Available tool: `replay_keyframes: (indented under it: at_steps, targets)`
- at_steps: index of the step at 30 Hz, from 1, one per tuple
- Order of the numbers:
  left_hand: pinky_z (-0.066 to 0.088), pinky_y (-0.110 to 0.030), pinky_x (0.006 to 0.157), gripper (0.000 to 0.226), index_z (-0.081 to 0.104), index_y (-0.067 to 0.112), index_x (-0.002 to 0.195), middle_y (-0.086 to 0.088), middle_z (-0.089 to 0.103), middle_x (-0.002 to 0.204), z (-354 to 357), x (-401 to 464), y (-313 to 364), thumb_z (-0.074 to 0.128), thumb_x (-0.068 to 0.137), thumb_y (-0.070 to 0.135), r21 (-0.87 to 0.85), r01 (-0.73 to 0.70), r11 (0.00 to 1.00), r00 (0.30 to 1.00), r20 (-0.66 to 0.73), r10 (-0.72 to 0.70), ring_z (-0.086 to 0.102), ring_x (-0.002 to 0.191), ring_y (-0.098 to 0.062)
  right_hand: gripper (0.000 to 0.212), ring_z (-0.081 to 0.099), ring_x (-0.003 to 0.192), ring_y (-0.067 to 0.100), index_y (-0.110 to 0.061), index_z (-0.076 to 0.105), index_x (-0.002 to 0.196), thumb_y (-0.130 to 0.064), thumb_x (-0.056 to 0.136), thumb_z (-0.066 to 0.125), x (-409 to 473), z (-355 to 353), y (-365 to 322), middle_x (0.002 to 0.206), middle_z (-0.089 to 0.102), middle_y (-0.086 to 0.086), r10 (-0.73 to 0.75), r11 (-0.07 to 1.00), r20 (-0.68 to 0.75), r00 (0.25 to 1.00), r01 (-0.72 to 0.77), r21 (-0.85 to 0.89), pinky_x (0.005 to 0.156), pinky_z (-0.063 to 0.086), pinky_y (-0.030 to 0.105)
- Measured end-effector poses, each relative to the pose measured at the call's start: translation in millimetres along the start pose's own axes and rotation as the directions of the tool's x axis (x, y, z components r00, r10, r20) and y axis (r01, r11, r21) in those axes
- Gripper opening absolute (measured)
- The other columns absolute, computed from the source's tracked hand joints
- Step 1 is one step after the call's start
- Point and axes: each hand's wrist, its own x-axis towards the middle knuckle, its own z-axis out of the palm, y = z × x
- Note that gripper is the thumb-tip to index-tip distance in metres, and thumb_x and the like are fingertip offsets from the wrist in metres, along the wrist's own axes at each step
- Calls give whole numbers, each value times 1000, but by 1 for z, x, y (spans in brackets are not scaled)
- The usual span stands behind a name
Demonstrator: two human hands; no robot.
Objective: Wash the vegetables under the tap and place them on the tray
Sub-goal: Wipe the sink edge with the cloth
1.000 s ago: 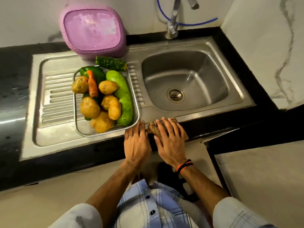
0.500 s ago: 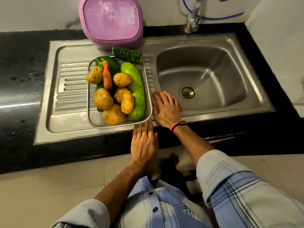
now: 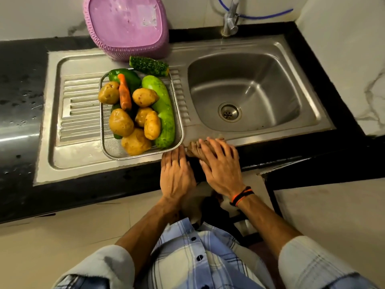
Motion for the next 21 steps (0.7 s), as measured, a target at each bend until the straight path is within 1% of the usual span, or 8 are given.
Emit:
replay_keyframes:
  at_steps: [4,7,10,14,21]
  targets:
    - [28,-54,117,67,45,-4,144,-23,46,148,0,3,9,31,92,35,-34,-24,999,1000,20,24,43,138,-39,60,32,141,25,-26,40,149,-43,93,52,-24,2,9,153,40,4,4,999,-39,999,-3,32,118,20,42]
    - [25,-53,118,66,44,-1,146,-18,40,154,2,10,23,34,89,32,-58,-67,996,997,25,68,36,144,-35,59,33,142,24,-27,41,149,-45,93,51,-23,0,25,153,40,3,24,999,-36,999,-23,39,119,18,44]
    - [25,-52,119,61,46,1,145,-17,41,154,9,20,46,35,92,29,-67,-74,995,996,45,77,37,143,-35,59,33,142,25,-28,42,148,-46,93,51,-24,-2,52,154,39,3,62,998,-49,997,-61,30,119,18,44]
    - [25,-52,119,60,47,2,144,-17,42,153,20,37,89,25,96,31,-84,-102,991,990,88,109,38,142,-34,58,34,142,25,-27,43,148,-46,93,52,-24,-6,100,153,40,3,96,995,-81,992,-95,14,118,20,45]
    - [27,-53,119,57,48,4,144,-16,41,154,56,79,191,27,97,30,-74,-166,983,968,177,177,38,142,-35,57,39,139,26,-26,48,145,-44,91,56,-25,-17,209,151,43,3,183,983,-146,972,-179,40,115,25,47]
